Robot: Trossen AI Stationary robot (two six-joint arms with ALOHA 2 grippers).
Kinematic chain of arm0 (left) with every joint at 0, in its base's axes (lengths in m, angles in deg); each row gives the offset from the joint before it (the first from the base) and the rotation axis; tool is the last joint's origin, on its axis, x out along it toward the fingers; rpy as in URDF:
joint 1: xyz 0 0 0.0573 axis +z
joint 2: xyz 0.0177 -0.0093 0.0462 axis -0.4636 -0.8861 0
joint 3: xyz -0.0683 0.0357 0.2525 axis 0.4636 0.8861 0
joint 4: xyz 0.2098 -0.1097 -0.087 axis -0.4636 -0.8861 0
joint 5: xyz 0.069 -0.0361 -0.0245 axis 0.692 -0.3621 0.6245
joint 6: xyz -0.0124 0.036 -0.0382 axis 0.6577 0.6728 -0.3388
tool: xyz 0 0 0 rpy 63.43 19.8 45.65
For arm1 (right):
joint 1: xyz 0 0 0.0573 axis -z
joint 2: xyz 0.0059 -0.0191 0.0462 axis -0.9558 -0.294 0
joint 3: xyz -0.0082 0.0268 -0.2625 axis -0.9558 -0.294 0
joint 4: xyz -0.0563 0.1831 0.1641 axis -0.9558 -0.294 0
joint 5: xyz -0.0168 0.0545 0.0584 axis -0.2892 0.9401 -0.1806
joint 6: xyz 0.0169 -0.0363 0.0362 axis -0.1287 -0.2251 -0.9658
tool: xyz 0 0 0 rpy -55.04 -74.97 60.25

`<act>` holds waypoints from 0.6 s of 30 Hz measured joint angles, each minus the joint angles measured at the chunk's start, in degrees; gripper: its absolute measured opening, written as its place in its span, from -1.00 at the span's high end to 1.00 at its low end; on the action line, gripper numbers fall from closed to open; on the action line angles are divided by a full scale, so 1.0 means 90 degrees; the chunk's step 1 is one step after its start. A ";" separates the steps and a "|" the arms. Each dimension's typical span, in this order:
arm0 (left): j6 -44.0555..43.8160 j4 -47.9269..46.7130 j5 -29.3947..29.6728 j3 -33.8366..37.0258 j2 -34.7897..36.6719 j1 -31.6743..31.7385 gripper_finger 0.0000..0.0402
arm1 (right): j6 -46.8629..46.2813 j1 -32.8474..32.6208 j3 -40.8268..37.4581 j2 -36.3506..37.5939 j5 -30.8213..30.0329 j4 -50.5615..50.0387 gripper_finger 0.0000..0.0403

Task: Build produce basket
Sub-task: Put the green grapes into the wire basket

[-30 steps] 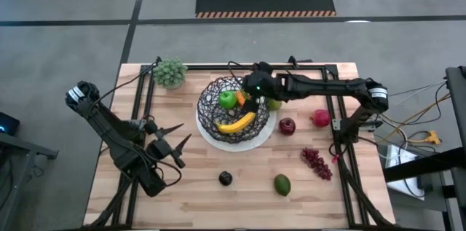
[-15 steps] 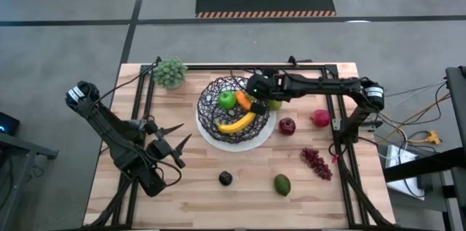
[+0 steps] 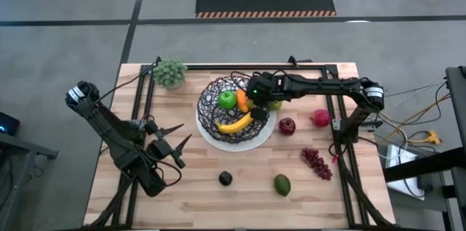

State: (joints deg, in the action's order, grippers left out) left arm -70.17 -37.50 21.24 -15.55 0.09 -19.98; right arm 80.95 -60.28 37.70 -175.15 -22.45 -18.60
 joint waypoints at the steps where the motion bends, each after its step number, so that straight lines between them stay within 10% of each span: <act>1: 0.0000 0.0000 0.0000 0.0005 0.0000 0.0000 0.07 | -0.0055 0.0000 0.0000 0.0000 0.0000 -0.0010 0.75; 18: 0.0000 0.0056 -0.0002 0.0072 0.0000 0.0000 0.07 | -0.0256 0.0005 0.0760 0.0005 -0.0077 -0.1011 0.17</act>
State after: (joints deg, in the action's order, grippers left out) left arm -70.17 -37.00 21.22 -14.90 0.09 -19.98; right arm 78.64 -60.24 44.54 -175.11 -23.15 -27.70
